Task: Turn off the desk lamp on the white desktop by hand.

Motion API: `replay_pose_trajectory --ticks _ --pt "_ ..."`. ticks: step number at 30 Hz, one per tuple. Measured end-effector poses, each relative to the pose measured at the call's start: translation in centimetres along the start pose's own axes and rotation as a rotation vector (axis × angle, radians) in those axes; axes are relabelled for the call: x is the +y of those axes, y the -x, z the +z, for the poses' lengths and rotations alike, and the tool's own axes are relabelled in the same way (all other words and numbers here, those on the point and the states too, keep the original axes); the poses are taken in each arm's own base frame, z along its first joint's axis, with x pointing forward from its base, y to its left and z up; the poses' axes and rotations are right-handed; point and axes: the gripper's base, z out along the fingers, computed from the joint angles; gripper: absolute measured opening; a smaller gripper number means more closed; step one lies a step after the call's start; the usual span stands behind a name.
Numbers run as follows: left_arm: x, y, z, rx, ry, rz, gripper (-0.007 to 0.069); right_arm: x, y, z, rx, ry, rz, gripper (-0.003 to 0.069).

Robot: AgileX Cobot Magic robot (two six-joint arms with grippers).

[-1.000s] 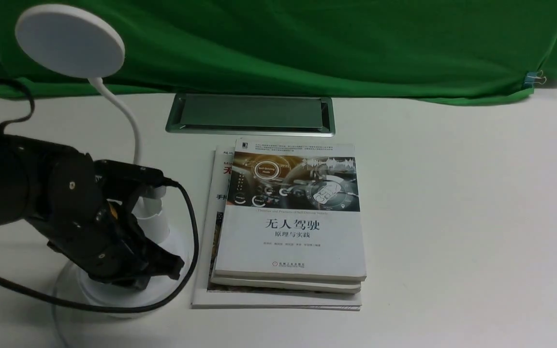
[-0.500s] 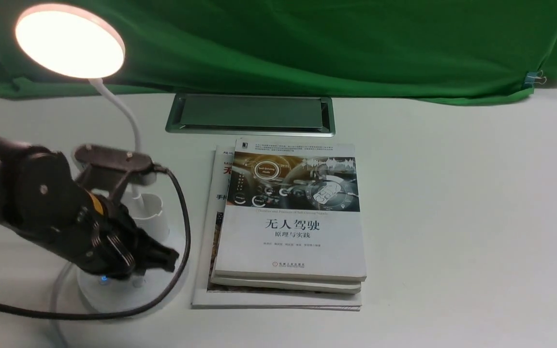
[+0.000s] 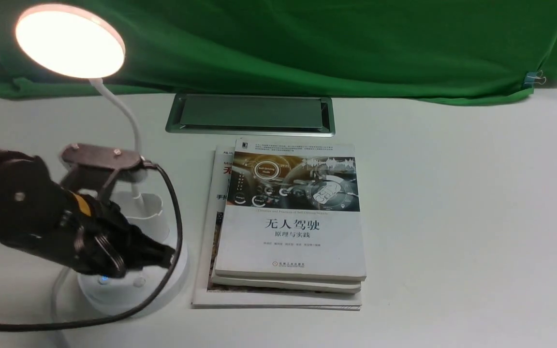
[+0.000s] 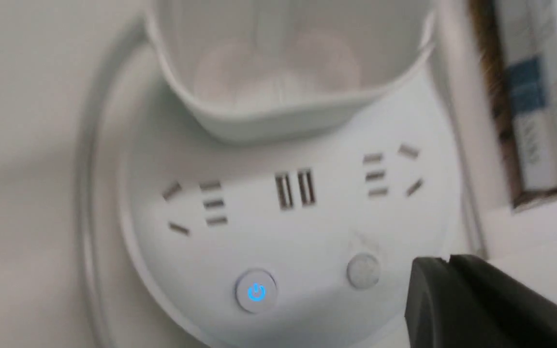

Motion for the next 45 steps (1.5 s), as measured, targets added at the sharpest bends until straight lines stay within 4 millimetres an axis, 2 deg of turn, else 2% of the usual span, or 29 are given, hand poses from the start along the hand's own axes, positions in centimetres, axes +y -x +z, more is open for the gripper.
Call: replay_pose_trajectory --ticks 3,5,7,8,10,13,16,19,23,24,25,28,29,32,34,37,45 --pt "0.1 0.1 -0.4 -0.019 0.016 0.01 0.0015 0.0 0.0 0.0 0.0 0.0 0.0 0.0035" --pt "0.2 0.1 0.0 -0.013 0.019 0.01 0.0015 0.0 0.0 0.0 0.0 0.0 0.0 0.0035" --pt "0.3 -0.2 1.9 0.025 0.022 0.006 0.0015 0.0 0.0 0.0 0.0 0.0 0.0 0.0035" --pt "0.3 -0.2 1.9 0.025 0.022 0.006 0.0015 0.0 0.0 0.0 0.0 0.0 0.0 0.0035" --pt "0.5 -1.0 4.6 0.129 0.022 -0.006 0.0014 0.0 0.0 0.0 -0.001 0.0 0.0 0.0035" --pt "0.5 -0.7 5.6 0.134 0.02 -0.017 0.0014 0.0 0.0 0.0 0.0 0.0 0.0 0.0035" --pt "0.5 -0.5 5.5 0.126 0.019 -0.017 0.0014 0.0 0.0 0.0 0.0 0.0 0.0 0.0035" --pt "0.4 -0.4 4.1 0.121 0.019 -0.016 0.0014 0.0 0.0 0.0 0.0 0.0 0.0 0.0035" --pt "0.1 1.1 -0.3 -0.034 0.017 -0.009 0.0013 0.0 0.0 0.0 0.0 0.0 0.0 0.0035" --pt "0.1 1.2 -0.5 -0.045 0.016 -0.008 0.0013 0.0 0.0 0.0 0.0 0.0 0.0 0.0035" --pt "-0.1 1.3 -2.9 -0.126 0.009 -0.012 0.0013 0.0 0.0 0.0 0.0 0.0 0.0 0.0035" --pt "-0.4 0.4 -6.9 -0.234 -0.009 -0.017 0.0013 0.0 0.0 0.0 0.0 0.0 0.0 0.0035" --pt "-0.4 0.4 -6.9 -0.232 -0.009 -0.017 0.0013 0.0 0.0 0.0 0.0 0.0 0.0 0.0035" --pt "-0.7 -2.9 -10.6 -0.319 -0.037 -0.027 0.0013 0.0 0.0 0.0 0.0 0.0 0.0 0.0035" --pt "-0.8 -3.9 -11.4 -0.35 -0.044 -0.03 0.0013 0.0 0.0 0.0 0.0 0.0 0.0 0.0035" --pt "-0.9 -7.2 -13.9 -0.517 -0.053 -0.025 0.0019 0.0 0.0 0.0 0.0 0.0 0.0 0.0035" --pt "-1.0 -10.4 -17.8 -0.757 -0.063 -0.009 0.0019 0.0 0.0 0.0 0.0 0.0 0.0 0.0035"
